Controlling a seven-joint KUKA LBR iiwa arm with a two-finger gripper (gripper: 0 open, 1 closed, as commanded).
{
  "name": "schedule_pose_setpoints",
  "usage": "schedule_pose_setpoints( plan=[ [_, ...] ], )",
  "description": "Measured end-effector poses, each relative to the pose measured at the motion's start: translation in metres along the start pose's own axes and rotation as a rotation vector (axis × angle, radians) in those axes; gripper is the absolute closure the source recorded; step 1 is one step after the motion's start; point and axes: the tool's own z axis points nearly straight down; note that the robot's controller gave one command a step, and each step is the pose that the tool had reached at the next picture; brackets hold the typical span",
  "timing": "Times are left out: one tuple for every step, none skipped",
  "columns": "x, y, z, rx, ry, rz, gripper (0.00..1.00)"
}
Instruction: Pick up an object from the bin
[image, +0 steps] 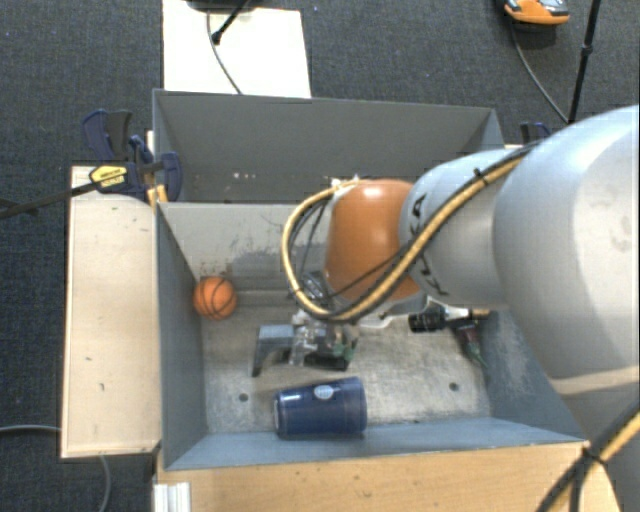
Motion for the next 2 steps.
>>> schedule_pose_setpoints(
  plan=[
    [0.0000,0.0000,0.0000,0.000,0.000,0.002,1.00],
    [0.0021,0.0005,-0.0032,0.004,0.006,0.000,1.00]
  ],
)
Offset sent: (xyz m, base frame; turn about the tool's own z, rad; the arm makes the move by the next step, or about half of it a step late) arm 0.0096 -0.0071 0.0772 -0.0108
